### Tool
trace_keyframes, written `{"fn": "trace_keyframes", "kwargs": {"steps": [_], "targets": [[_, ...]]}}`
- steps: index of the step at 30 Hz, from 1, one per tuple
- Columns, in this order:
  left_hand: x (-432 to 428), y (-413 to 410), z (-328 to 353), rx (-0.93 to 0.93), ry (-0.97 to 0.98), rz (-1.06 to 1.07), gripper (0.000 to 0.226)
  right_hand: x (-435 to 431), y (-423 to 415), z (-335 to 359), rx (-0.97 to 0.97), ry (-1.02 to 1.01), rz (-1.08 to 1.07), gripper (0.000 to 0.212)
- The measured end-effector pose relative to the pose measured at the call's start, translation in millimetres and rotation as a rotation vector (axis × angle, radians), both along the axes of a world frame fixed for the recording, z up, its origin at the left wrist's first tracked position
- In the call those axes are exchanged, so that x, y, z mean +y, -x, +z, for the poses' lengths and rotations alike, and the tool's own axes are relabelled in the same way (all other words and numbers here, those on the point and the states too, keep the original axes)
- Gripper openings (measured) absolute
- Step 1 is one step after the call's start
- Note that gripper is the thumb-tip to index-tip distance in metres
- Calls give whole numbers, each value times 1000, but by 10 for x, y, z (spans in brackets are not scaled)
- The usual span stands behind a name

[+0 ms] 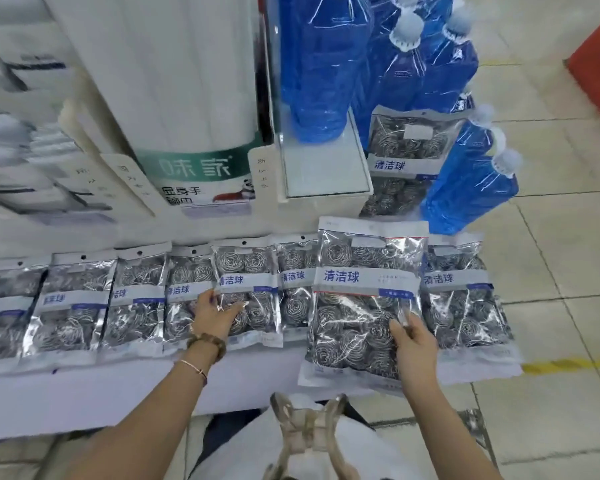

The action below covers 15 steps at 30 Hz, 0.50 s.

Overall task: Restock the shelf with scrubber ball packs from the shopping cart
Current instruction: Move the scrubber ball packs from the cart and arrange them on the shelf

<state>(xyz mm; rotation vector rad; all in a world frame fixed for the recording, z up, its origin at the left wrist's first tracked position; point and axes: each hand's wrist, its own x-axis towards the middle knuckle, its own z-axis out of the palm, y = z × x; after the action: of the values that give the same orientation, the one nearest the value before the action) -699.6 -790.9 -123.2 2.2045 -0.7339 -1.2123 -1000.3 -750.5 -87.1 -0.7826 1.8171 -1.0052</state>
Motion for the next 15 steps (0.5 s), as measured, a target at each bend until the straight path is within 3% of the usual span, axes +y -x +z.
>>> {"fn": "trace_keyframes", "kwargs": {"steps": [8,15], "targets": [[-106,243,115,-334,-105,-103,65,-328,411,-26,41,-37,191,10],[-75,475,-2,-614,-109,-523,79,-370,416,-16,39,-43,198,10]]}}
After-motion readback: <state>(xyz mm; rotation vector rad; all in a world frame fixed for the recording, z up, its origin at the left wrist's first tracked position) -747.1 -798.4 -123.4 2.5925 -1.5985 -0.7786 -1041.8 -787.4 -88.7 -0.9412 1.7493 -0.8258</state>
